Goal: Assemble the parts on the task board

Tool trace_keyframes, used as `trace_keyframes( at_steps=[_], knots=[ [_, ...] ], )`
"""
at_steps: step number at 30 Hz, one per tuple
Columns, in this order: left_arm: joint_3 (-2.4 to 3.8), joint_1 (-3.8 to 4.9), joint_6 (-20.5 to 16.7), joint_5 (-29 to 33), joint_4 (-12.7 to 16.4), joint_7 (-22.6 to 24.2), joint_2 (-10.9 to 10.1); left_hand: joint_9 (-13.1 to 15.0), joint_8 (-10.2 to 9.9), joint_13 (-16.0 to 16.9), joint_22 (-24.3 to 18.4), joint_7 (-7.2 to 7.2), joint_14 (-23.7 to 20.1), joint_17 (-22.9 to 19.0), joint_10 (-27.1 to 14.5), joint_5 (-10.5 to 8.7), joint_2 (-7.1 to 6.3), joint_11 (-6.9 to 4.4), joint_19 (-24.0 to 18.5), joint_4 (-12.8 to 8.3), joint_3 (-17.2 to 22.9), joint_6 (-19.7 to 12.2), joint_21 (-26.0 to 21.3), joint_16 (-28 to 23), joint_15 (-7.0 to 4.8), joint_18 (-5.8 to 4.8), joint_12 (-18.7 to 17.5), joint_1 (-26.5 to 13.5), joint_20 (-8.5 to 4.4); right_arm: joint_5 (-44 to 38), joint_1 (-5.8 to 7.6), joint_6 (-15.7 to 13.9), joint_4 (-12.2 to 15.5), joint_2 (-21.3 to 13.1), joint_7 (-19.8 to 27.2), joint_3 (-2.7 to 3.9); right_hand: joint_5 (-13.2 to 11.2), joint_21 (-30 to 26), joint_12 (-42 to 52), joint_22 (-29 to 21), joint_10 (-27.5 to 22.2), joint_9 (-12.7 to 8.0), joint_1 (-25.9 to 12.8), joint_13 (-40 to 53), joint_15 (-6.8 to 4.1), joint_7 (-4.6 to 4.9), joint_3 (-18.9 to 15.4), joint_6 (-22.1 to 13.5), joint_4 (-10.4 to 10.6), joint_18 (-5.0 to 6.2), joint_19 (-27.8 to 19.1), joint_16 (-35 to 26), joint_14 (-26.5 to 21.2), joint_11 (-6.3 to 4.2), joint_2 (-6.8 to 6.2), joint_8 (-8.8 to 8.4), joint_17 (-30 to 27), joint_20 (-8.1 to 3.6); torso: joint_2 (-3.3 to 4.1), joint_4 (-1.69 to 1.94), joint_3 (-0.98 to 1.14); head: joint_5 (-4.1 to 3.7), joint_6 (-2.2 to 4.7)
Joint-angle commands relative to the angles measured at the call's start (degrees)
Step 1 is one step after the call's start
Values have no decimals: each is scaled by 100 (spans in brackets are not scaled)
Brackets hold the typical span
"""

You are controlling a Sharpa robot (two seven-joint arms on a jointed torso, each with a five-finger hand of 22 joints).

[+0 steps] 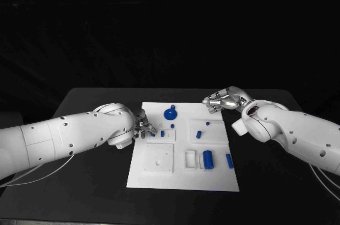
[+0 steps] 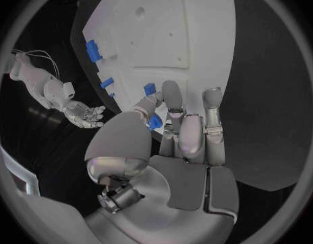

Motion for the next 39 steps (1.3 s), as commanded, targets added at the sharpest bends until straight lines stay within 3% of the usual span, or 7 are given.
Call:
trace_keyframes(
  at_steps=[1, 20, 26, 39],
  knots=[
    [-64, -92, 371, -76, 28, -57, 38, -35, 7, 8, 112, -542, 2, 4, 132, -18, 51, -173, 6, -134, 162, 1165, -8, 21, -37, 62, 9, 209, 42, 16, -5, 73, 5, -2, 61, 2, 45, 9, -32, -9, -42, -10, -4, -5, 16, 34, 39, -13, 9, 43, -34, -9, -39, -10, -25, -21, -9, -16, 1, 3, -3, -5, -8],
    [-64, -93, 401, -605, 6, -129, 13, -60, 9, 3, 113, -539, 6, 18, 133, -40, -19, -171, 7, -51, 152, 1169, -3, 25, -33, 92, 11, 393, 68, 16, -15, 73, 0, -3, 66, 2, 46, 9, -32, -9, -43, -10, -5, -5, 16, 34, 41, -13, 9, 43, -34, -9, -39, -10, -25, -21, -9, -16, 0, 3, -6, -4, -8],
    [-63, -93, 479, -532, -10, -165, 5, -46, 13, 22, 120, -546, 15, 84, 132, 110, -30, -179, 27, -77, 189, 1196, 41, 65, -42, 122, 55, 384, 84, 16, -18, 72, -3, 1, 67, 2, 46, 9, -32, -9, -43, -10, -5, -5, 16, 34, 41, -13, 9, 43, -34, -9, -39, -10, -25, -21, -9, -16, -2, 3, -5, -7, -11],
    [-63, -92, 742, -234, -23, -210, 10, -19, 13, 27, 116, -548, 13, 106, 132, 186, 1, -180, 4, -141, 248, 1200, 89, 85, -39, 134, 72, 292, 90, 16, -21, 70, -4, 5, 67, 2, 57, 8, -32, -9, -44, -9, -15, -6, 16, 33, 79, -13, 7, 43, -35, -10, -40, -10, -45, -20, -9, -15, -3, 6, -4, 0, -20]
  ],
)
